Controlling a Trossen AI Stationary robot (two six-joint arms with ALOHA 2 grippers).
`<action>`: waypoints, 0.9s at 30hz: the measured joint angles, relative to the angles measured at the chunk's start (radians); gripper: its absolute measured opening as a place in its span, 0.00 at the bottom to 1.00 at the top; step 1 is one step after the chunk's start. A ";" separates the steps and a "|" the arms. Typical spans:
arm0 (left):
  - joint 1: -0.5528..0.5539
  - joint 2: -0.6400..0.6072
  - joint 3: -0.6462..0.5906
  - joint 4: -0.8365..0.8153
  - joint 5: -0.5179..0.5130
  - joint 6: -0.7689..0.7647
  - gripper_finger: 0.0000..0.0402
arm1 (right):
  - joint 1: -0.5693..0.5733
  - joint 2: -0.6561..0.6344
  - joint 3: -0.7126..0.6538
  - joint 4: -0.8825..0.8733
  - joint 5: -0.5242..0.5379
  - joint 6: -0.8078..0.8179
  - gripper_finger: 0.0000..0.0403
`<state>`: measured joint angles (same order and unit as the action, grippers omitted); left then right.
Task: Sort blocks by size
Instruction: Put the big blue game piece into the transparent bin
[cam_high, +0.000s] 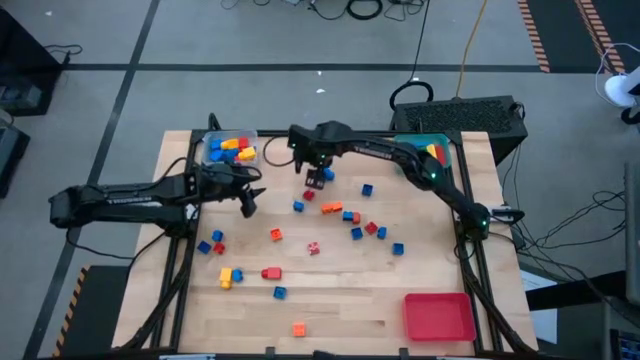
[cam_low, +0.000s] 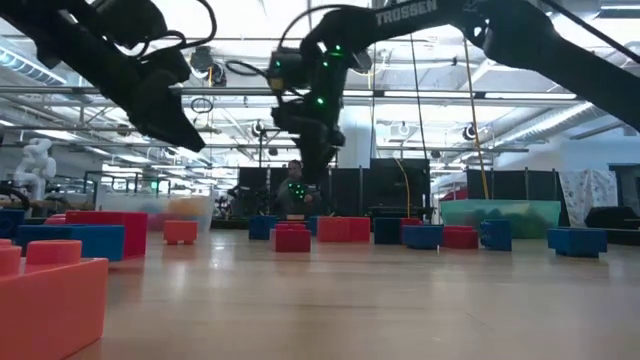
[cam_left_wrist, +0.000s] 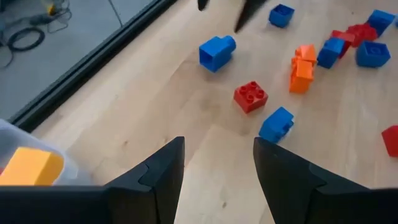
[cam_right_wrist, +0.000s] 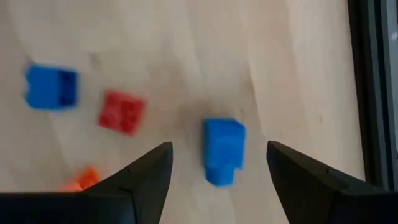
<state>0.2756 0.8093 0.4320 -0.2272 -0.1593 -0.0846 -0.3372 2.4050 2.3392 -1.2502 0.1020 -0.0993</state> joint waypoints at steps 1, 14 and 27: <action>-0.005 0.000 0.000 0.000 0.000 0.017 0.48 | -0.009 -0.001 -0.011 -0.001 -0.001 -0.008 0.61; 0.017 0.019 -0.100 0.340 0.092 0.230 0.48 | -0.037 -0.019 -0.162 0.055 -0.081 -0.058 0.61; 0.194 0.261 -0.101 0.546 0.230 0.312 0.48 | -0.102 -0.019 -0.283 0.193 -0.121 -0.072 0.58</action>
<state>0.4694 1.0705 0.3305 0.3187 0.0711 0.2278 -0.4397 2.3859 2.0563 -1.0575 -0.0186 -0.1709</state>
